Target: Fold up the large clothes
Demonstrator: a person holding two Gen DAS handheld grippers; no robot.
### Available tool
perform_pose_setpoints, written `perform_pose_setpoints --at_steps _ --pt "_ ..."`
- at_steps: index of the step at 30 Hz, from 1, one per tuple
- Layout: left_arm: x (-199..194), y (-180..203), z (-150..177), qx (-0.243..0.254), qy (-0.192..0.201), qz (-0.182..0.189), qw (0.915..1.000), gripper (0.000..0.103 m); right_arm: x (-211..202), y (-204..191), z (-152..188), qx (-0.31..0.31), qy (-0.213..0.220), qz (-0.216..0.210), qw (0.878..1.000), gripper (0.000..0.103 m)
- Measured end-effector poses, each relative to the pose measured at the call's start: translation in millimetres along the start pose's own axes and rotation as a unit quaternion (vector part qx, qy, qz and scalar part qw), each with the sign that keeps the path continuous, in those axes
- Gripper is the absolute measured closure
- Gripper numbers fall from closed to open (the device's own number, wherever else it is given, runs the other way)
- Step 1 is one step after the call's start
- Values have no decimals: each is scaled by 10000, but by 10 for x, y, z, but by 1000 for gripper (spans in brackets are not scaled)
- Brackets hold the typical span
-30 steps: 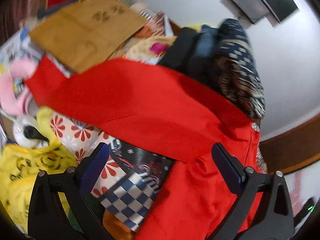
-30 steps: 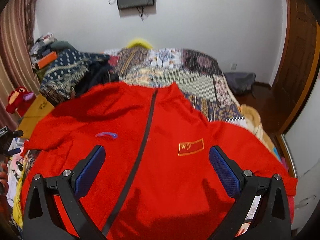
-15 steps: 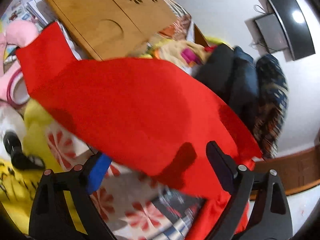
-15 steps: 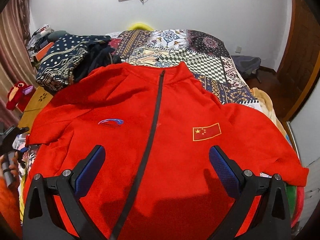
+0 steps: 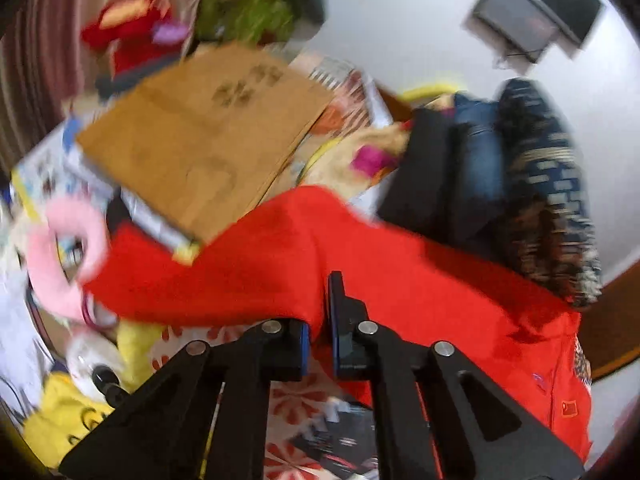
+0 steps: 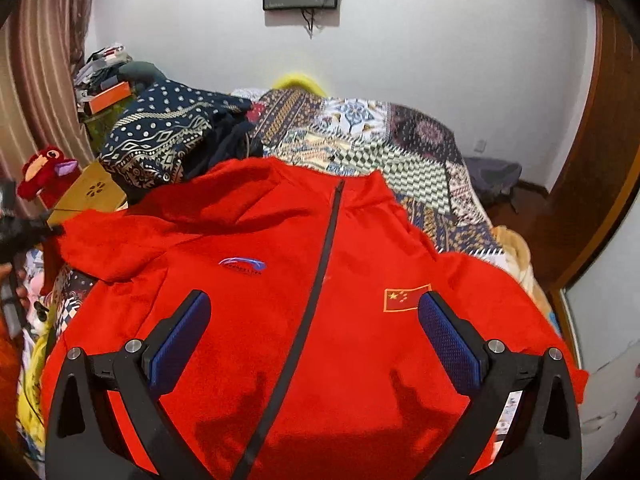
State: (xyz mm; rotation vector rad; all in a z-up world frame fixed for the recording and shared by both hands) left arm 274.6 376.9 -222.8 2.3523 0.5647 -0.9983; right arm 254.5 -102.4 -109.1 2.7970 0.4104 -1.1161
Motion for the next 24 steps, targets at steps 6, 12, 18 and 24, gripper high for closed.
perform_pose_setpoints --at_steps 6,12,18,24 --pt "-708 766 -231 776 859 501 9920 96 -106 125 20 90 124 -6 9999 0" --pt "-1125 1655 -128 1413 1156 1333 9741 96 -152 278 131 398 99 -44 9992 0" --pt "-975 2479 470 2279 675 1870 9532 96 -207 484 256 685 59 -76 9976 0" --pt "-455 2977 1267 3065 -407 1844 9330 96 -301 671 324 844 78 -28 9964 0"
Point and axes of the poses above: each gripper's, at about its wrist camera, not at the fingertips, and x roughly the way its jaws point, y to its right, z to its underside, the point moved 5 cm from there along x, roughly the way its jaws point, and after that the axes turned 2 degrees about x, right-handed, at the moved point
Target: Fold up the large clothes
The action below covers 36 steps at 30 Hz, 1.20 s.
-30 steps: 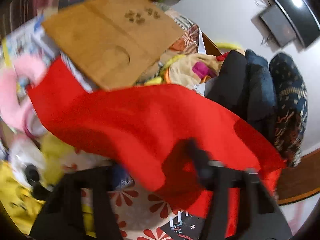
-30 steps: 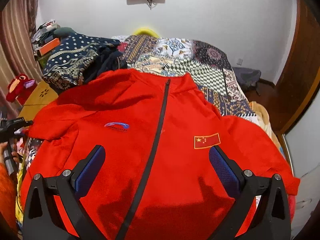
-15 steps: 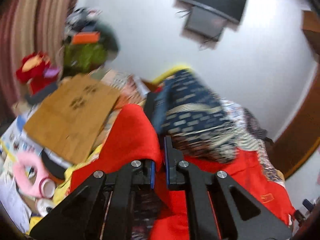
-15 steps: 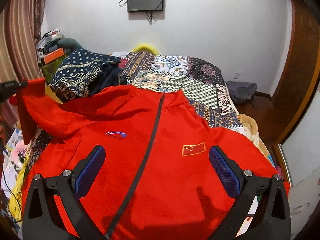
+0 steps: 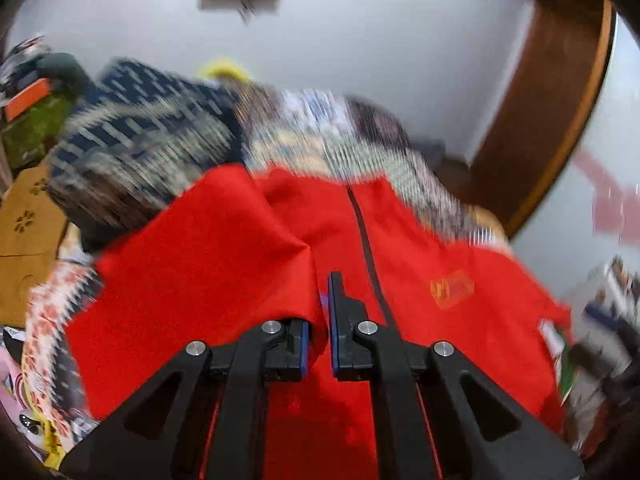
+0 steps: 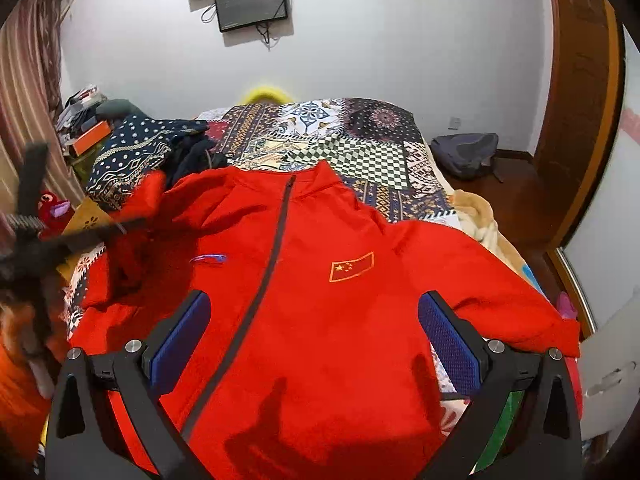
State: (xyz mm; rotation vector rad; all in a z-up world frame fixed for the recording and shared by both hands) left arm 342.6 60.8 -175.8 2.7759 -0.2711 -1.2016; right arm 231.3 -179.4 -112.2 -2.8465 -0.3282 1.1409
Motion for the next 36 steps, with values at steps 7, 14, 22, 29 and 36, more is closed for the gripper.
perform_pose_setpoints --at_steps 7,14,22,29,36 --pt "574 197 551 32 -1396 218 9900 91 10 48 39 -80 -118 60 9999 0" --pt "210 70 685 211 -1104 -40 9937 50 57 -156 -59 -262 -125 -126 9995 0" --pt "-575 -533 511 -83 -200 -683 9974 32 61 -785 -310 -897 214 -308 9953 0" --pt "-1044 -1162 605 -440 306 -1172 9917 24 242 -1520 -407 -1476 257 -700 9862 0" --pt "-1229 -1727 943 -715 248 -1623 9838 23 688 -2320 -157 -2170 -389 -1085 9693 0"
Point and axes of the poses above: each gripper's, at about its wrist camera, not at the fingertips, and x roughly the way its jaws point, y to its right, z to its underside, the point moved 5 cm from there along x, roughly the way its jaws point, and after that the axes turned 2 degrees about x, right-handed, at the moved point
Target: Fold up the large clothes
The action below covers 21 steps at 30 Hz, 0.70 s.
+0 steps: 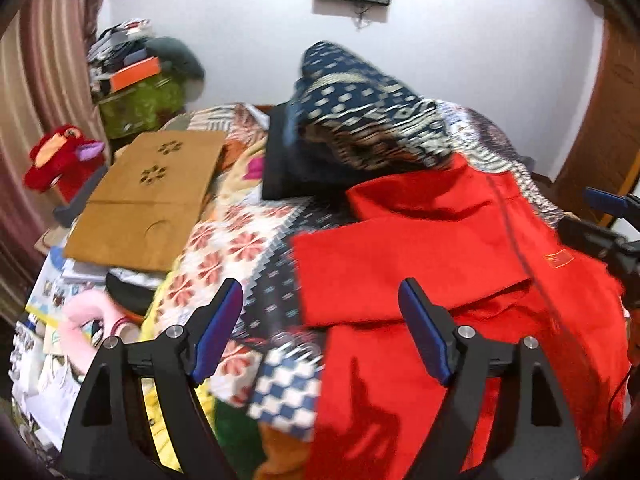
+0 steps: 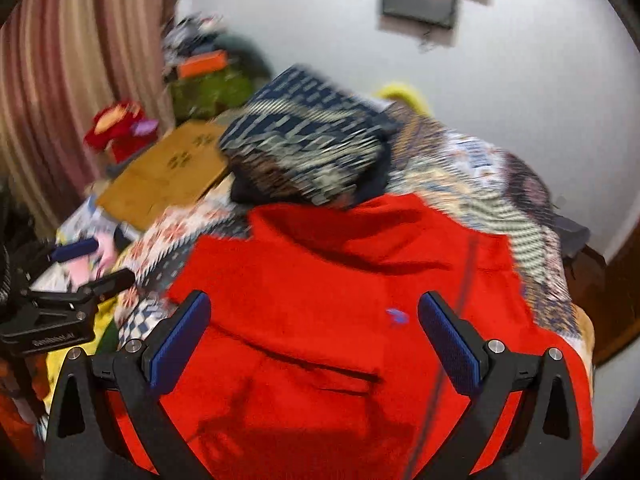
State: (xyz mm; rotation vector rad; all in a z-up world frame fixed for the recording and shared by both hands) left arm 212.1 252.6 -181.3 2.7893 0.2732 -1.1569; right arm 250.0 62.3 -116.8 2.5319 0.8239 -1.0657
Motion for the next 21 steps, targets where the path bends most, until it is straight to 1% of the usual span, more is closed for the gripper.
perform_pose_setpoints --at_steps 4,6,8,13,15,17,19,21 --pt "96 -224 188 -199 -199 -44 9996 23 401 -343 80 -533 -469 -11 9975 0" --pt "170 -324 282 -299 -331 -78 9990 23 612 -543 144 -790 -750 -127 9940 1" --pt "218 -414 367 -409 -429 -82 9982 23 798 -704 206 -1098 -965 -199 9891 2" --pt "297 -569 488 -626 -599 -44 9962 23 1163 -939 262 -1809 -1321 -100 9745 3" --pt "320 -606 510 -663 -625 -85 9958 23 1308 -987 296 -1938 -1521 -108 9691 10" --pt "349 -629 527 -698 -665 -104 9953 23 1431 -1025 339 -2026 -1752 -178 9633 20" --pt "370 -639 543 -732 -700 -103 9948 23 1492 -1043 360 -2029 -1835 -197 9617 26" --pt "387 -628 550 -747 -736 -106 9944 23 1498 -1020 343 -1946 -1787 -266 9641 44"
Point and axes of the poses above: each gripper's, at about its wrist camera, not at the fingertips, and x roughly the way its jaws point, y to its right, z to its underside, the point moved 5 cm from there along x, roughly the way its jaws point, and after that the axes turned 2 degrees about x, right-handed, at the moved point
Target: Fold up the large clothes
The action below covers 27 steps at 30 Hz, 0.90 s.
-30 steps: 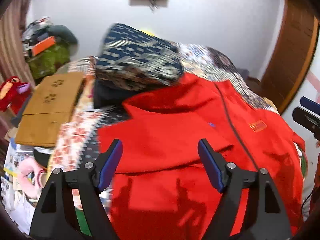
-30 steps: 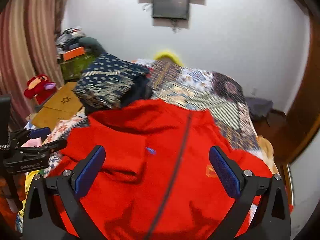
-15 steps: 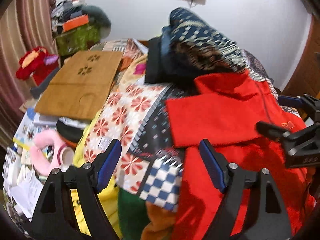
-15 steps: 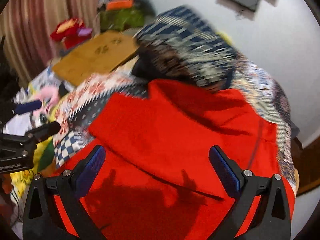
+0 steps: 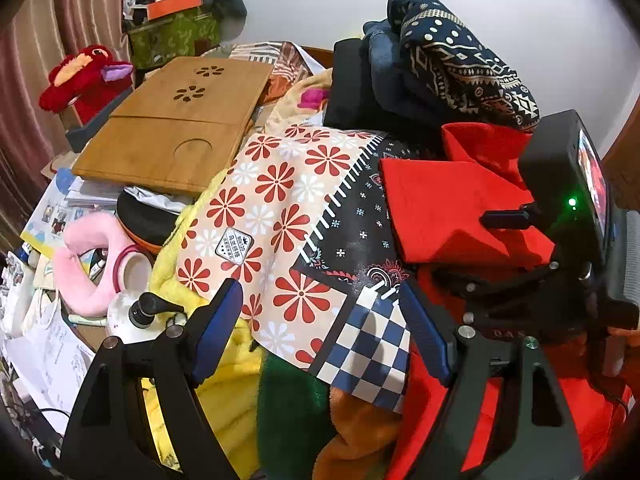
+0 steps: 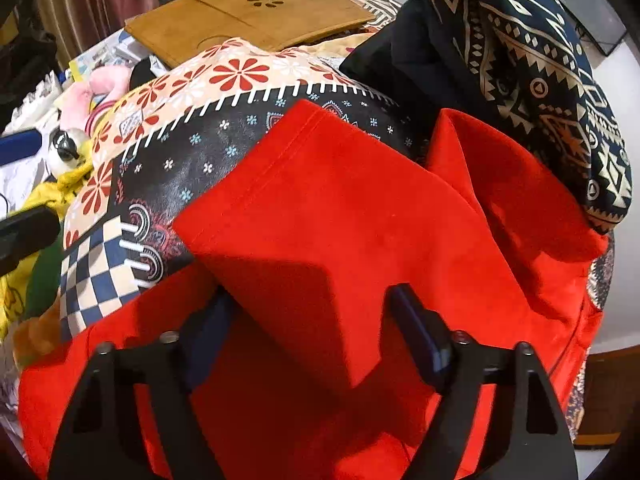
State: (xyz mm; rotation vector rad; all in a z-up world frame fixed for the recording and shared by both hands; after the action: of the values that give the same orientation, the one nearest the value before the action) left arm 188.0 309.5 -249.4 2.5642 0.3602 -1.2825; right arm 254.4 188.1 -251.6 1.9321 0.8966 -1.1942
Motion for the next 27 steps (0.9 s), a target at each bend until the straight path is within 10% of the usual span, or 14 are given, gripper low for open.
perform_pose_setpoints --at_steps 2,4,17,27 --pt "1 15 4 9 -11 0 10000 23 -51 41 -6 57 96 27 9999 81" --pt "-5 50 2 44 -13 -13 10000 23 -144 81 -9 185 259 -61 9995 96" --pt "-59 464 -68 487 -35 -106 9988 23 -1530 951 278 1410 2163 208 9659 98" --pt "603 1149 -195 1591 -582 -401 9847 15 -2073 2007 871 2565 2693 983 9231 98"
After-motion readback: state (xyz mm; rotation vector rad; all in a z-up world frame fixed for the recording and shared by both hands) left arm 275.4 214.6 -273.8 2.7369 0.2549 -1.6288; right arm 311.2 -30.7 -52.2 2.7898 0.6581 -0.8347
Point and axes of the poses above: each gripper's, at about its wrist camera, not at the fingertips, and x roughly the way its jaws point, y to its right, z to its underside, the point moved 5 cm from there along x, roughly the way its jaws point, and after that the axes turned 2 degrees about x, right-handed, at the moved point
